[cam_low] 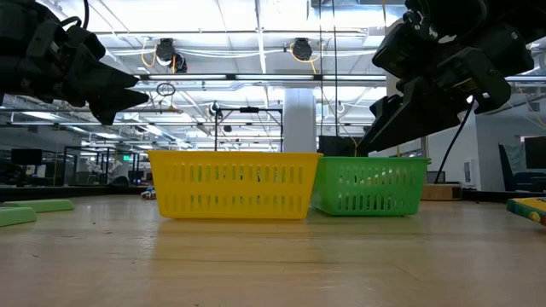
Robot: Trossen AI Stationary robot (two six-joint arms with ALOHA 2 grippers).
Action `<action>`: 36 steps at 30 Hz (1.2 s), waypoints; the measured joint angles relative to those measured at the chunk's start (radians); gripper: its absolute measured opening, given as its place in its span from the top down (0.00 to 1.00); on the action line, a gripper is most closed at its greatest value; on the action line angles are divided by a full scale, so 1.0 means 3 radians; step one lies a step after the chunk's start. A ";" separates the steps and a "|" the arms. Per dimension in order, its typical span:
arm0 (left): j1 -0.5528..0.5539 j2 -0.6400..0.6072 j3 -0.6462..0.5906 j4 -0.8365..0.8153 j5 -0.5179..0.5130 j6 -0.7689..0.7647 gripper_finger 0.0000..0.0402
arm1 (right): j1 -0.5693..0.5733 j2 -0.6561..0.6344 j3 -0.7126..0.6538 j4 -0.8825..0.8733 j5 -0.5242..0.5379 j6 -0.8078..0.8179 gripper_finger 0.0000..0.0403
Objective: Pick & Place School Supplies
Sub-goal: Put the yellow crayon box into the right green bin
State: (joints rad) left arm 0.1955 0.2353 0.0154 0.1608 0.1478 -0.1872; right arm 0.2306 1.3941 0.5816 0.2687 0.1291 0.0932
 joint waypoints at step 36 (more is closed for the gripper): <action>0.0000 0.0000 0.0000 0.0000 0.0000 -0.0001 0.47 | 0.0799 -0.0001 0.0000 0.0644 -0.1057 0.0642 0.44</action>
State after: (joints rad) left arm 0.1955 0.2352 0.0154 0.1608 0.1478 -0.1875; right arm 0.4703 1.3937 0.5816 0.4620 -0.1880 0.2859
